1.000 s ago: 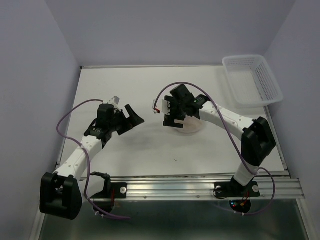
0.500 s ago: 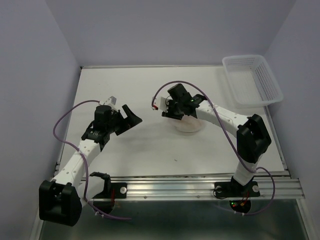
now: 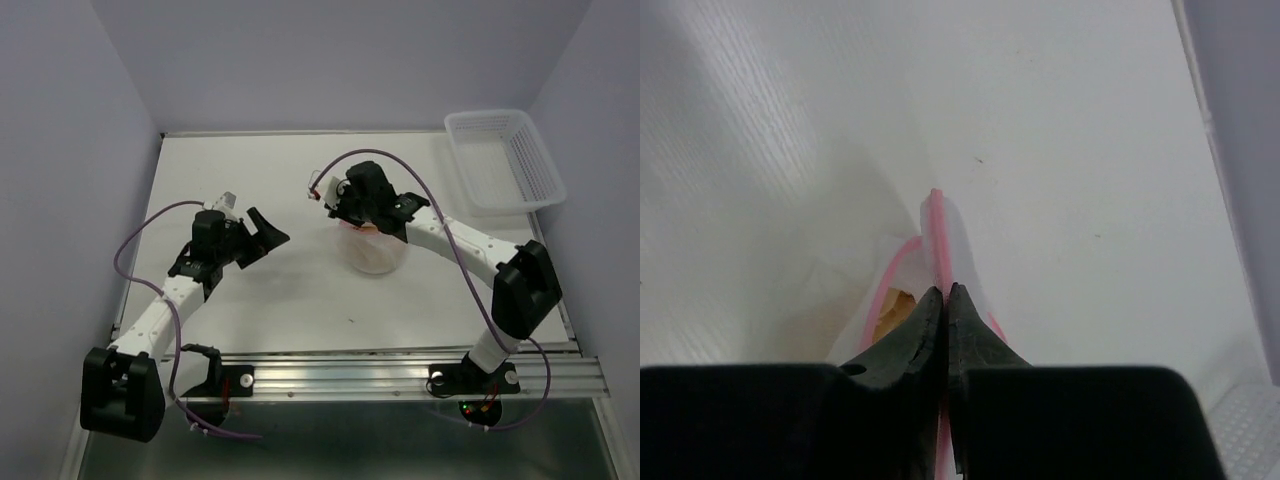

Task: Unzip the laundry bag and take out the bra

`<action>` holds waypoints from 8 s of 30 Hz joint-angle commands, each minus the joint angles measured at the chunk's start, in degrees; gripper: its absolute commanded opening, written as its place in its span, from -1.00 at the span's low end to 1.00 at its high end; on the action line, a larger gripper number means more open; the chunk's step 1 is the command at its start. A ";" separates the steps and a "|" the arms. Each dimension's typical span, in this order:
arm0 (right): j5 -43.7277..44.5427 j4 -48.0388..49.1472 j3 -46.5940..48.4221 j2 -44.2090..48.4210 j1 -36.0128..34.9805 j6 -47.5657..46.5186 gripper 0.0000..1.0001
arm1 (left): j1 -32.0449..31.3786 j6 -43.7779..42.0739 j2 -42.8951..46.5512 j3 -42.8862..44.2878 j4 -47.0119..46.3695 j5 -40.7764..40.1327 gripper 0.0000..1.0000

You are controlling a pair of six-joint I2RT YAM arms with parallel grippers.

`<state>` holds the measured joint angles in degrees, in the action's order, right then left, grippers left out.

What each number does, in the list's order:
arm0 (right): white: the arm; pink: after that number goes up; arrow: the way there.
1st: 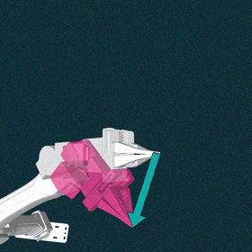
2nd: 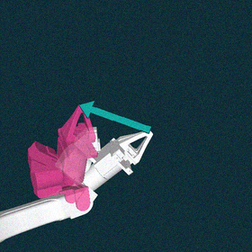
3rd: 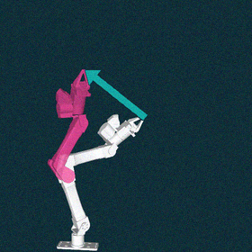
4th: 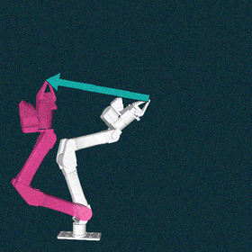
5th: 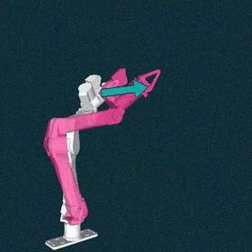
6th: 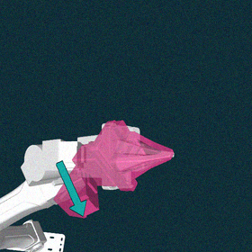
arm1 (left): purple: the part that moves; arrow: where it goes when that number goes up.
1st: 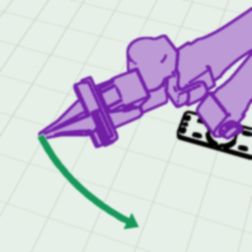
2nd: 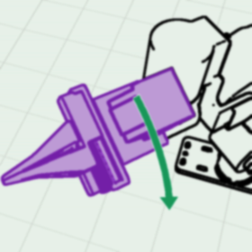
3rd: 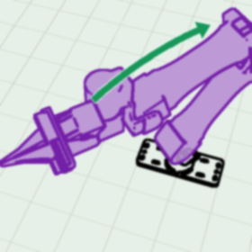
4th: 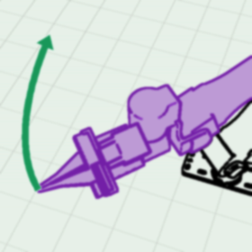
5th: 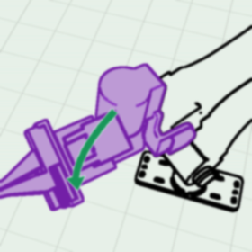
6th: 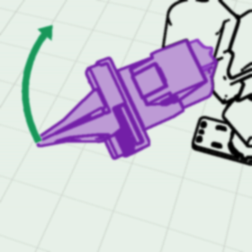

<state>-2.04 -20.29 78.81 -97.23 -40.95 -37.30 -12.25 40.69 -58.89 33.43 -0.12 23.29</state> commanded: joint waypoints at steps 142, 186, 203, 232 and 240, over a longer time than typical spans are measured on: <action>3.97 23.90 -30.38 4.95 11.85 70.87 0.57 | -25.28 -13.88 -36.12 36.97 16.29 -8.96 -1.00; 17.26 21.32 -26.15 5.02 6.06 62.27 -0.98 | -25.98 -13.70 -39.10 36.44 13.39 -8.35 -1.00; -5.51 34.97 -30.48 32.63 6.06 55.49 -0.99 | -25.89 -12.03 -43.23 37.94 12.78 -8.61 -0.82; -37.52 65.91 -21.25 29.65 21.25 78.08 -0.99 | -23.34 -9.49 -50.09 43.38 6.36 -3.77 -0.78; -17.22 40.54 -5.25 26.14 28.52 60.42 -0.99 | -23.26 -8.79 -49.92 42.07 7.42 -4.22 -0.85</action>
<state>-30.13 30.11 66.87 -69.67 -17.30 31.64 -35.88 31.44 -112.01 75.11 7.27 19.42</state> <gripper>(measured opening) 0.022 0.121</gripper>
